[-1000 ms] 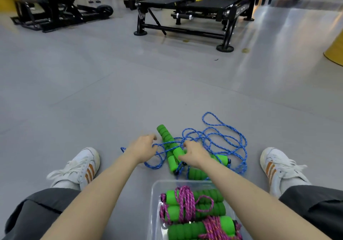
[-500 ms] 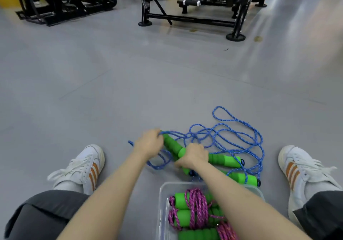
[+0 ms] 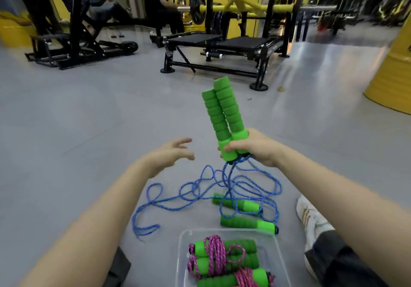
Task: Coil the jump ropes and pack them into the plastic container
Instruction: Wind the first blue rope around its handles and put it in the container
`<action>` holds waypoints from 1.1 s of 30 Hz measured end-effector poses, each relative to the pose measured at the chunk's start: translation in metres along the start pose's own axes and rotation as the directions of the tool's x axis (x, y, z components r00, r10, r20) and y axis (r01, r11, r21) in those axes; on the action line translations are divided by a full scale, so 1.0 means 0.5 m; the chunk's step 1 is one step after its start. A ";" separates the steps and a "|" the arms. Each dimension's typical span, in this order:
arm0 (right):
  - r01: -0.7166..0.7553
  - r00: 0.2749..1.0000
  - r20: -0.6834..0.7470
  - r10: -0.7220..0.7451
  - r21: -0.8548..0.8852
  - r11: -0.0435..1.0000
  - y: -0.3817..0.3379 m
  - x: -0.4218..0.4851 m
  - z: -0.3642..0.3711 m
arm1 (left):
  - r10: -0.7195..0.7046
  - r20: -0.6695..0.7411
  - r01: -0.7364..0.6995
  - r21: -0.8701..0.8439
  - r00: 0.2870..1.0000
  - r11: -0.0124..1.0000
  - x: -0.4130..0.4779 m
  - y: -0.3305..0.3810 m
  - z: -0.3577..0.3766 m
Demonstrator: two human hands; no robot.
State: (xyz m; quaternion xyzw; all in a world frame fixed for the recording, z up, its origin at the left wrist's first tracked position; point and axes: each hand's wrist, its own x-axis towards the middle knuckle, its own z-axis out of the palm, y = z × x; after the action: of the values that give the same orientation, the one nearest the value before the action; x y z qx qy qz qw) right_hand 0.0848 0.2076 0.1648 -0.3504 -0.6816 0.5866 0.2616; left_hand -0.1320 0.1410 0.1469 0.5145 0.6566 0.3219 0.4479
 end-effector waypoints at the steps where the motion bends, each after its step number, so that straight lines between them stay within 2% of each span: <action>1: 0.001 0.999 0.034 -0.001 -0.018 1.000 -0.017 -0.009 0.001 | 0.053 0.082 -0.035 -0.202 0.995 0.979 -0.017 0.033 0.010; 3: -0.020 0.994 0.108 0.023 -0.030 0.999 -0.048 -0.036 0.011 | 0.187 0.125 -0.120 -0.416 0.974 0.902 -0.047 0.091 0.030; 5: -0.068 0.975 0.210 0.068 -0.005 0.998 -0.071 -0.063 0.030 | 0.266 0.078 -0.190 -0.513 0.961 0.837 -0.069 0.131 0.049; 10: -0.234 0.896 0.411 0.170 0.112 0.966 -0.105 -0.119 0.062 | 0.300 0.003 -0.206 -0.722 0.954 0.661 -0.108 0.158 0.079; 15: -0.285 0.883 0.446 0.144 0.267 0.920 -0.102 -0.142 0.078 | 0.296 -0.094 -0.253 -0.787 0.950 0.562 -0.140 0.195 0.079; 17: -0.314 0.859 0.487 0.155 0.264 0.912 -0.086 -0.149 0.077 | 0.282 -0.168 -0.295 -0.811 0.945 0.505 -0.141 0.206 0.054; 20: -0.268 0.832 0.526 0.178 0.100 0.958 -0.065 -0.159 0.071 | 0.207 -0.300 -0.361 -0.840 0.931 0.406 -0.135 0.200 0.002; 23: -0.217 0.878 0.378 0.294 -0.233 0.948 -0.054 -0.152 0.050 | 0.137 -0.414 -0.436 -0.843 0.900 0.316 -0.135 0.178 -0.051; 24: -0.215 0.897 0.284 0.338 -0.388 0.896 -0.050 -0.146 0.038 | 0.135 -0.432 -0.453 -0.844 0.892 0.289 -0.139 0.168 -0.066; 26: -0.219 0.925 0.078 0.371 -0.689 0.691 -0.047 -0.131 0.010 | 0.183 -0.395 -0.432 -0.866 0.900 0.251 -0.153 0.148 -0.098; 27: -0.220 0.939 -0.007 0.345 -0.782 0.583 -0.049 -0.122 -0.006 | 0.245 -0.336 -0.394 -0.885 0.909 0.249 -0.163 0.141 -0.109; 28: -0.219 0.955 -0.071 0.290 -0.825 0.521 -0.055 -0.111 -0.018 | 0.307 -0.257 -0.347 -0.893 0.916 0.288 -0.174 0.136 -0.114; 29: -0.211 0.970 -0.116 0.216 -0.842 0.496 -0.064 -0.099 -0.027 | 0.341 -0.150 -0.282 -0.881 0.928 0.381 -0.182 0.133 -0.114; 31: -0.160 0.987 -0.151 0.055 -0.884 0.440 -0.097 -0.079 -0.028 | 0.328 0.039 -0.157 -0.820 0.944 0.550 -0.187 0.131 -0.103; 33: -0.092 0.993 -0.112 -0.039 -0.937 0.338 -0.142 -0.062 -0.004 | 0.284 0.180 -0.047 -0.765 0.942 0.643 -0.185 0.142 -0.084</action>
State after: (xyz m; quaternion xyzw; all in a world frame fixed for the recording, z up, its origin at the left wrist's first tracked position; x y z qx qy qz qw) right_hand 0.0932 0.1798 0.2365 -0.4809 -0.8730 0.0709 0.0410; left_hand -0.1366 0.0720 0.2497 0.3825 0.3429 0.5266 0.6773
